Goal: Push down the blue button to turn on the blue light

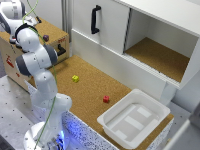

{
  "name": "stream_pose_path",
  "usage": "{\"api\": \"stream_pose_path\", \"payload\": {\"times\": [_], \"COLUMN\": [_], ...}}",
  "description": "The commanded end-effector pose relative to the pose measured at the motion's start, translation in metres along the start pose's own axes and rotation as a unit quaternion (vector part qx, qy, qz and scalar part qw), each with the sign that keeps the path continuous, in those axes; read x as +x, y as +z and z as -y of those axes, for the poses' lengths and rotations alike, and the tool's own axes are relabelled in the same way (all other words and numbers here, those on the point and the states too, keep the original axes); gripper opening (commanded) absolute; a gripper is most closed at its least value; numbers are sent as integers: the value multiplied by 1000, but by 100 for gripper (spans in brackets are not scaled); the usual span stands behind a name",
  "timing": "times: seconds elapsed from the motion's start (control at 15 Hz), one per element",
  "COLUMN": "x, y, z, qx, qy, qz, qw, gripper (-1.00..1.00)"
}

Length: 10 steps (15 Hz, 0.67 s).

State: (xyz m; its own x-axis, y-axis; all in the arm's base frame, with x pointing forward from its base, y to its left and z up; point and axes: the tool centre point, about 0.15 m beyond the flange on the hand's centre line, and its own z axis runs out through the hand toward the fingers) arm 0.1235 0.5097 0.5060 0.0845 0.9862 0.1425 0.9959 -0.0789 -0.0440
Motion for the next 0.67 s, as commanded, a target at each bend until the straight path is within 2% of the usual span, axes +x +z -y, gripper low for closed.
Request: {"api": "stream_pose_path", "payload": {"times": [0.0, 0.13, 0.2, 0.27, 0.47, 0.6], "x": [27, 25, 23, 19, 15, 12], "y": [27, 38, 43, 50, 72, 82], "z": [-20, -28, -30, -35, -42, -44], "qx": [-7, 0, 5, 13, 10, 12], "qy": [14, 18, 17, 14, 24, 35], "qz": [35, 37, 29, 0, -2, 9], "qw": [999, 999, 999, 1000, 1000, 999], "gripper": [-100, -100, -100, -100, -100, -100]}}
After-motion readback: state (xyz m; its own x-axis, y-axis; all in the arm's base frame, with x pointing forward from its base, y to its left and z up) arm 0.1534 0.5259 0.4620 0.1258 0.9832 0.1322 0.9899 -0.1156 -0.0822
